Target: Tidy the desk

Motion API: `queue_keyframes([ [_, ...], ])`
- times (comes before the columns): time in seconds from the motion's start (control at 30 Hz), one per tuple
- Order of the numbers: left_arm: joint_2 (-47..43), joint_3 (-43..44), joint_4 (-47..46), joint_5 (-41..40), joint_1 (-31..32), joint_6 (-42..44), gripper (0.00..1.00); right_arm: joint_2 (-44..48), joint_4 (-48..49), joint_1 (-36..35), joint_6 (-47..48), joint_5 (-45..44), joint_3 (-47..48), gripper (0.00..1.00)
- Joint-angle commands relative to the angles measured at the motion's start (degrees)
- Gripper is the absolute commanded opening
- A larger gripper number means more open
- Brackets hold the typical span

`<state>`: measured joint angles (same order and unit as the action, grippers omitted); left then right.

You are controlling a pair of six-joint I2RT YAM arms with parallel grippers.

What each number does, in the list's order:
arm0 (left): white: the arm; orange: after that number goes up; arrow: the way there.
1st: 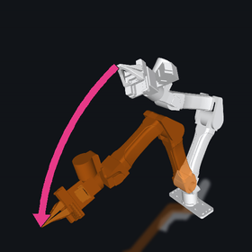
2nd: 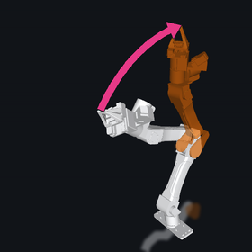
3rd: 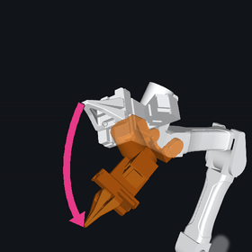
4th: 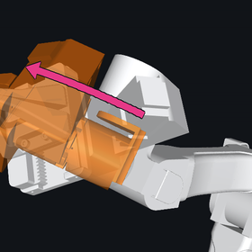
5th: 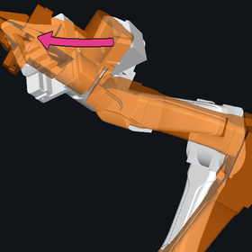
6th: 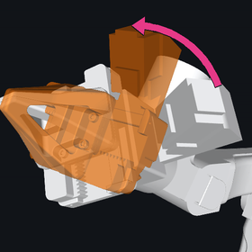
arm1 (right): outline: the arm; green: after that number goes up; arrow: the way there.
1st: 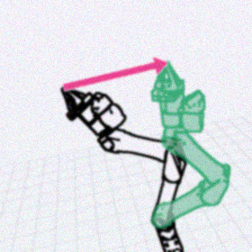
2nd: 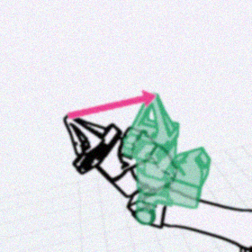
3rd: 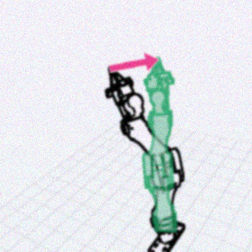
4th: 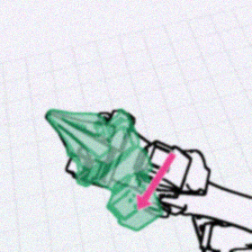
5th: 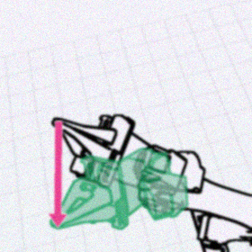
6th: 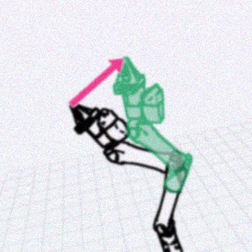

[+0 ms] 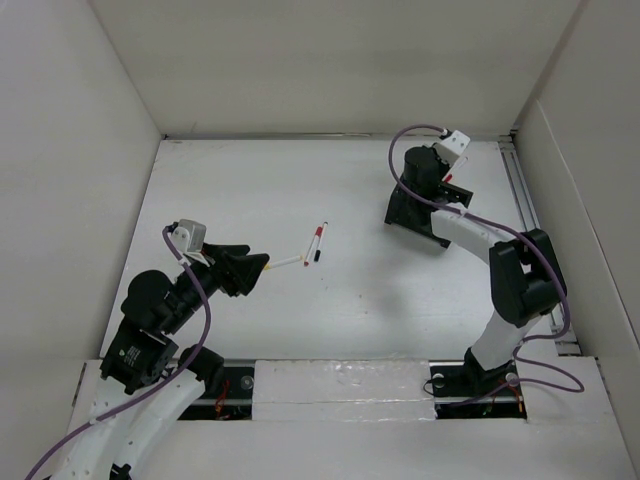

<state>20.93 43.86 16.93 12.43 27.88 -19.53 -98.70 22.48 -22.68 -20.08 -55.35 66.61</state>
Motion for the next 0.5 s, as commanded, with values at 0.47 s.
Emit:
queue_keyframes([
  [0.47,-0.5,-0.3,-2.8,1.0,-0.3,0.7,0.52,3.3,-13.2,-14.8,-10.9,24.5,2.3,0.1],
])
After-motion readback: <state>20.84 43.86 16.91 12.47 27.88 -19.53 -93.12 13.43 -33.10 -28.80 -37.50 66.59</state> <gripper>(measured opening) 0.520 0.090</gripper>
